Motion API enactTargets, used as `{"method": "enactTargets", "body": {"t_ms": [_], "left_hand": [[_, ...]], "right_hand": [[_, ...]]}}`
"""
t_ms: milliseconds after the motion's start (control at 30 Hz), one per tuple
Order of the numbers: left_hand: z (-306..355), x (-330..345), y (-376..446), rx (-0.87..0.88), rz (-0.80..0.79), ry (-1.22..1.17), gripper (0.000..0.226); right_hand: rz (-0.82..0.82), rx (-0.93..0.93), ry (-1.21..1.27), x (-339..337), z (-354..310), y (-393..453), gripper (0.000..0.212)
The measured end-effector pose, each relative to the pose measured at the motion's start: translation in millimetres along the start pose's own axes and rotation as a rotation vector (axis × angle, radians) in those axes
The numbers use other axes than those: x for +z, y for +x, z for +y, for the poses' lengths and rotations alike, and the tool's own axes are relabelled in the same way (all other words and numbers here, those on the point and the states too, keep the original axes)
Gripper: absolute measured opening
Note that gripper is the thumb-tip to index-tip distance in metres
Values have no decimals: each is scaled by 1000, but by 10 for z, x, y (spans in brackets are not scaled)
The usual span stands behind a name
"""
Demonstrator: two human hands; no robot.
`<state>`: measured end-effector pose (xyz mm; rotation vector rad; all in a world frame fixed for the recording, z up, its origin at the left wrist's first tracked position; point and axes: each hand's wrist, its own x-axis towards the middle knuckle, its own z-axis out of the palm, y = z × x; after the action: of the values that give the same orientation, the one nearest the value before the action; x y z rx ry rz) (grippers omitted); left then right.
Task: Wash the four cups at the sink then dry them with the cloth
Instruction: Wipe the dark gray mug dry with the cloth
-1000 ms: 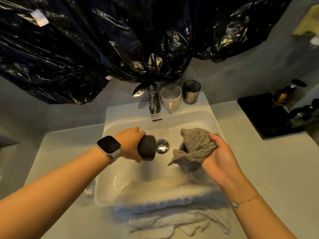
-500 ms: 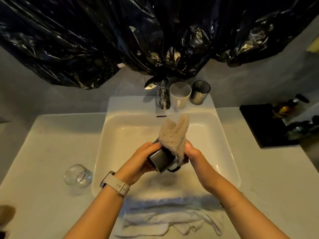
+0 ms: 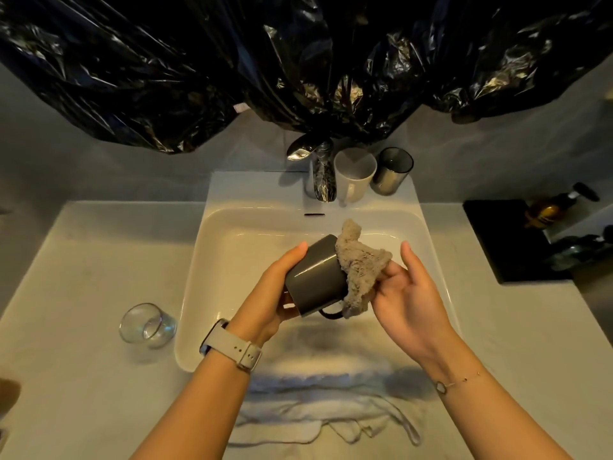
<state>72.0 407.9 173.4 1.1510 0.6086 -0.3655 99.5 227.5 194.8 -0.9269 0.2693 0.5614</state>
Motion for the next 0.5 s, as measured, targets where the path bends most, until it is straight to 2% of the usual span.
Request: {"method": "enactTargets", "body": {"t_ms": [67,233,367,500], "left_hand": [[-4,12,-13,-28,-6,5,29],[-23,104,-83,-69,-56,46,35],[-40,179,-110,-64,-55,49,34],[-18,254,-153,2,-60,120,35]], "right_hand": [[47,-6,38,-15,5,17,55],[86,-121,-58,-43,68,0,31],[6,-138,-145,-83,34,-53,45],[-26,-117,-531,-97,-53,-77,60]]}}
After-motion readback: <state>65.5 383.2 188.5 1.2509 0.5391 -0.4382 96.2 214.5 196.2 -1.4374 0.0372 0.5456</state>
